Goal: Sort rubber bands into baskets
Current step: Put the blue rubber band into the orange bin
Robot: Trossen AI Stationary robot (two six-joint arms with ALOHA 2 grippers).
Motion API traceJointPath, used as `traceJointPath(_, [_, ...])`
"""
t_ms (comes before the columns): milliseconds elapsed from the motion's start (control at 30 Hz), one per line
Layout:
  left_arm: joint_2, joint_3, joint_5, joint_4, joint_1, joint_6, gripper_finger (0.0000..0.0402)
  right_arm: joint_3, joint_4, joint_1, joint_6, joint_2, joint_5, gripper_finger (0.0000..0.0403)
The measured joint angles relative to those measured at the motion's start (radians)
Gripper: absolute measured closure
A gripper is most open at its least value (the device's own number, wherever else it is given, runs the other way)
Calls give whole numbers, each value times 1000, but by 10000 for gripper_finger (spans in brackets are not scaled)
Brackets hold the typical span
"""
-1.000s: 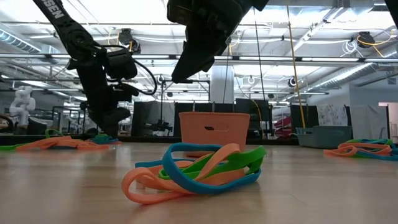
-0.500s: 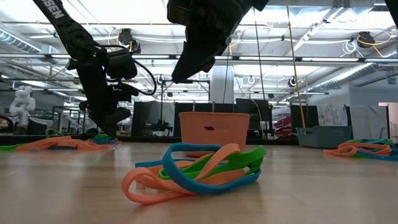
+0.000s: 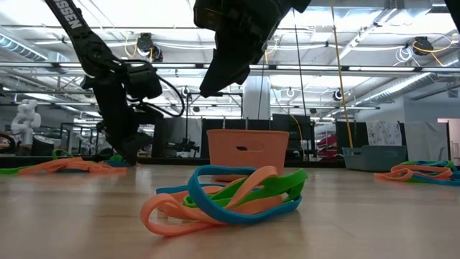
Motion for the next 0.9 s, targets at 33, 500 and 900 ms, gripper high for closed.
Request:
traceJointPath(33, [0, 0, 1, -1, -5, 2, 323, 0, 0, 0, 0, 0, 0, 319])
traceJointPath(500, [-22, 9, -1, -13, -12, 84, 299, 0, 1, -2, -19, 0, 0, 319])
traceJointPath(900, [-22, 11, -77, -45, -11, 76, 233, 0, 1, -2, -16, 0, 0, 319])
